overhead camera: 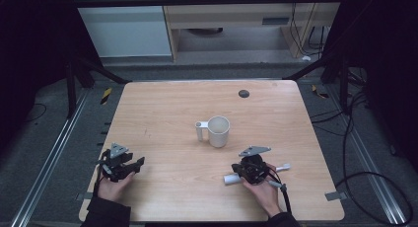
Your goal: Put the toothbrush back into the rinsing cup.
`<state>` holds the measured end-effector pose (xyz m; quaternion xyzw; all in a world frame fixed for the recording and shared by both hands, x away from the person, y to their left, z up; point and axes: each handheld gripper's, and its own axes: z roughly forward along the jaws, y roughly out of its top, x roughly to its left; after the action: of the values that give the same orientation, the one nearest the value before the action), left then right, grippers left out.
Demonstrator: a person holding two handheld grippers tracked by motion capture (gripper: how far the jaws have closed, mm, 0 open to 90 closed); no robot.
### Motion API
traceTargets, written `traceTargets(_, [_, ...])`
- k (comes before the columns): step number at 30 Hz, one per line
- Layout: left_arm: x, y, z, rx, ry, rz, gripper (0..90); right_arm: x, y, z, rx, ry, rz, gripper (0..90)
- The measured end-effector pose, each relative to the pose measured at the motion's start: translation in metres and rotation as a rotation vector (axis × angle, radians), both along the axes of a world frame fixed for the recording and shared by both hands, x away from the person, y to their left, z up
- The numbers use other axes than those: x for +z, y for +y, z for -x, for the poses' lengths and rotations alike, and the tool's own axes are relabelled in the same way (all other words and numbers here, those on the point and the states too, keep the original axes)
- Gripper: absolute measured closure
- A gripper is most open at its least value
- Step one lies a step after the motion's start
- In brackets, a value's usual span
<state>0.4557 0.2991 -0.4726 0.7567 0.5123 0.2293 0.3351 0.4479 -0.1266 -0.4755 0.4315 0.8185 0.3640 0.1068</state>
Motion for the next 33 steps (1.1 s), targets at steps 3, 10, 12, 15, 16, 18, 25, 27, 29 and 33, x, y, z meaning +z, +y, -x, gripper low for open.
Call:
traceTargets(3, [0.0, 0.0, 0.0, 0.0, -0.001, 0.0, 46.8, -0.003, 0.002, 0.001, 0.004, 0.018, 0.003, 90.0])
traceTargets(10, [0.0, 0.0, 0.0, 0.0, -0.001, 0.0, 46.8, -0.005, 0.004, 0.003, 0.016, 0.029, 0.015, 90.0])
traceTargets(12, [0.0, 0.0, 0.0, -0.001, -0.001, 0.001, 46.8, -0.006, 0.005, 0.003, 0.023, 0.029, 0.021, 90.0])
traceTargets(15, [0.0, 0.0, 0.0, -0.001, -0.001, 0.001, 46.9, -0.006, 0.005, 0.004, 0.025, 0.035, 0.026, 90.0])
traceTargets(16, [0.0, 0.0, 0.0, -0.001, -0.001, 0.001, 46.8, -0.006, 0.005, 0.004, 0.025, 0.035, 0.026, 90.0])
traceTargets(18, [0.0, 0.0, 0.0, -0.001, -0.001, 0.001, 46.8, -0.006, 0.005, 0.005, 0.034, 0.037, 0.024, 90.0])
traceTargets(25, [0.0, 0.0, 0.001, -0.001, -0.001, 0.002, 46.9, -0.007, 0.003, 0.009, 0.046, 0.047, 0.029, 89.8])
traceTargets(27, [0.0, 0.0, 0.001, -0.001, -0.002, 0.001, 46.9, -0.007, 0.004, 0.011, 0.044, 0.054, 0.035, 89.8])
traceTargets(29, [0.001, 0.0, 0.001, -0.001, -0.002, 0.002, 46.9, -0.008, 0.003, 0.012, 0.053, 0.049, 0.038, 89.8])
traceTargets(33, [0.001, 0.0, 0.001, -0.001, -0.002, 0.001, 46.9, -0.008, 0.002, 0.015, 0.058, 0.056, 0.038, 89.8])
